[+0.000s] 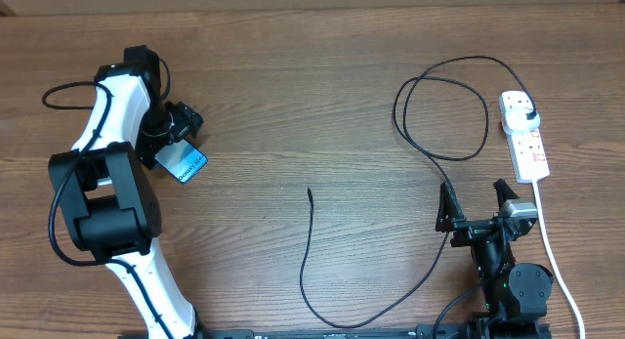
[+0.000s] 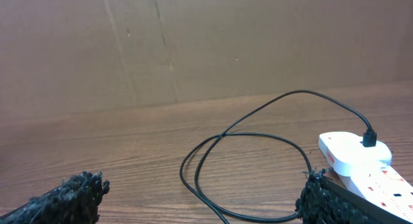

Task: Plug charger to phone and switch on socket
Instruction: 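Lower the left gripper onto the phone, aligning fingers with its sides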

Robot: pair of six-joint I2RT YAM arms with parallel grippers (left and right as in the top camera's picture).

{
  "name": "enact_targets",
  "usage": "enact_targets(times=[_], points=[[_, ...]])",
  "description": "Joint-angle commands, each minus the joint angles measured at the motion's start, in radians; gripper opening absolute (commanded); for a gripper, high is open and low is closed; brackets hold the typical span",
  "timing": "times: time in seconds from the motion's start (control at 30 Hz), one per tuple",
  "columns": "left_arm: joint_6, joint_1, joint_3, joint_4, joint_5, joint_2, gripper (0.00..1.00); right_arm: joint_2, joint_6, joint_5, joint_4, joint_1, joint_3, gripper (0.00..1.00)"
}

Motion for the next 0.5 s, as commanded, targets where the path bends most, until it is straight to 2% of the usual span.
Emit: enact_targets(times=[0.0,0.47], points=[[0.008,0.014,-0.005,0.002,-0.011,0.022,1.0,-0.011,-0.004,0.009,0.004,0.004,-0.01,1.0],[0.015,0.016,-0.005,0.018,-0.015,0.031,1.0,-0.011,-0.004,0.01,0.004,0.004,-0.01,1.0]])
